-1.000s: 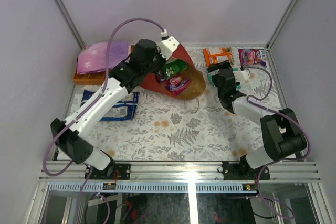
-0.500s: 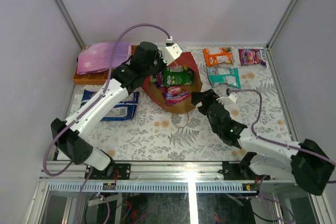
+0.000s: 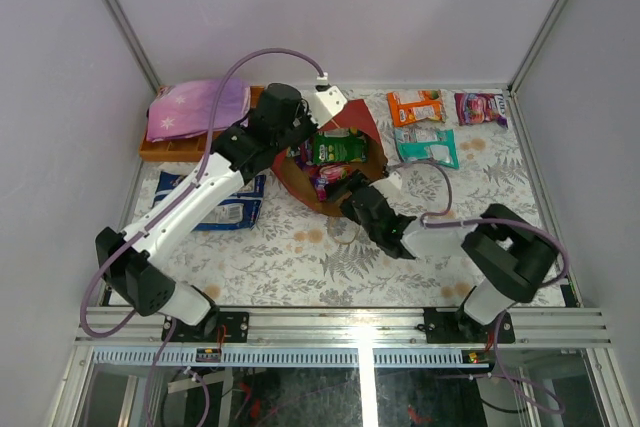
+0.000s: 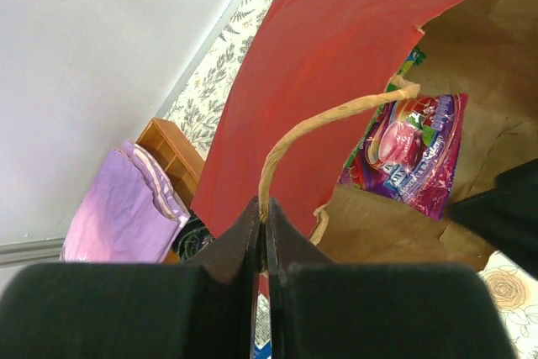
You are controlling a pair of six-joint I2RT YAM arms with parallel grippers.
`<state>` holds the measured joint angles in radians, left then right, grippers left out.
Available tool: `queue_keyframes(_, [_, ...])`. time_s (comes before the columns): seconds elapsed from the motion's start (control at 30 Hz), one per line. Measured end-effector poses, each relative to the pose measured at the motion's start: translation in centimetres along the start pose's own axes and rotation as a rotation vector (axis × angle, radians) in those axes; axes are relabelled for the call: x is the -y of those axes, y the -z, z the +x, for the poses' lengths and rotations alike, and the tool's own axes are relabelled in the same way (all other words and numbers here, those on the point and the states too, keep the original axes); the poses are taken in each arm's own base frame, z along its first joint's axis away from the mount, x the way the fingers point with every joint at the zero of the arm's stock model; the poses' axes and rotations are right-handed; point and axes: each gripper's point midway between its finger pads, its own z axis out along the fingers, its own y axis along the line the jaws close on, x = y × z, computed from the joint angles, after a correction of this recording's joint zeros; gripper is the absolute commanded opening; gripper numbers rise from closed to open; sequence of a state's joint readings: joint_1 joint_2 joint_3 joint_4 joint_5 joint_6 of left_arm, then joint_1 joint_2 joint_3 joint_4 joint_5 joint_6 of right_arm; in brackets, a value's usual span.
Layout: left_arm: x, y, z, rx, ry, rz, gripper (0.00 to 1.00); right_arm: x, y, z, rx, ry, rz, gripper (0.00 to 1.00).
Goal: Take the snacks out of the paper bag
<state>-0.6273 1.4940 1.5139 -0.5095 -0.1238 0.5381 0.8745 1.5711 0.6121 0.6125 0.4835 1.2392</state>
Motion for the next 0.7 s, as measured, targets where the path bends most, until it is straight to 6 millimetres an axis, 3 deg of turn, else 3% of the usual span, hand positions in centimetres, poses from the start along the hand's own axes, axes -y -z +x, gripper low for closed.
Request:
queue_keyframes(0.13, [0.5,0.4,-0.2,0.01,-0.003,0.007,0.0,-0.3,-2.2,1.7,-0.028,-0.06,0.018,0.81])
queue_keyframes(0.3, [0.8,0.6,-0.3,0.018,-0.008,0.01,0.0,1.1,-4.2,3.2,-0.038,-0.108,0.084,0.8])
queue_keyframes(0.5, [0.8,0.7,-0.6,0.029,-0.009,0.001,0.0,1.9,-5.6,3.3,0.007,-0.158,0.144,0.72])
queue_keyframes(0.57, [0.7,0.8,-0.7,0.031,-0.008,-0.002,0.0,1.9,-6.2,3.1,0.034,-0.174,0.151,0.67])
queue_keyframes(0.7, [0.7,0.7,-0.6,0.029,-0.009,-0.003,0.0,2.1,-7.5,2.9,0.087,-0.194,0.139,0.44])
